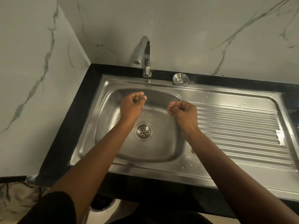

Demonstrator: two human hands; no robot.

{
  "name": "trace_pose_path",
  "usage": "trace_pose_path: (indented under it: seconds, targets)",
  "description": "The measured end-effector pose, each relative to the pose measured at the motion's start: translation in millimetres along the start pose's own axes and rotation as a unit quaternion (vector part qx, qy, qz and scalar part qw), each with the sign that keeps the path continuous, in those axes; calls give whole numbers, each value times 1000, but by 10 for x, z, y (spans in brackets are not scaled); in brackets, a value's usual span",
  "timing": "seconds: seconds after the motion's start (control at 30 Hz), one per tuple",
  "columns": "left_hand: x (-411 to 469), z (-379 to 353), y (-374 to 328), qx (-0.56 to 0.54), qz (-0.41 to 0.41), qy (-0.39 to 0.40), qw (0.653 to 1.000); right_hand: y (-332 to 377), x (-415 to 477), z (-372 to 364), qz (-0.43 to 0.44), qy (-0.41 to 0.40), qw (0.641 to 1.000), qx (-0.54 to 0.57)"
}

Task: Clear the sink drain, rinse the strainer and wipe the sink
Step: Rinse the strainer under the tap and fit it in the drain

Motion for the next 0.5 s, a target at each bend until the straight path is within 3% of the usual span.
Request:
trace_pose_path:
  seconds: [0.23, 0.5]
  targets:
    - [1012, -133, -271, 139, -73, 20, 987, -28, 259, -165, 9, -37, 999, -30]
    - [1506, -350, -335, 156, -95, 15, 983, -145, 501, -280, -34, -72, 996, -27]
Point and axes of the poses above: each hand's wrist, its own x-axis towards the middle knuckle, its own z-axis out of the back of the hand, y = z × x, the point moved 7 cm from there along x, towards the middle knuckle, and after that the axes turned 6 degrees about -x, right-handed, at the moved point
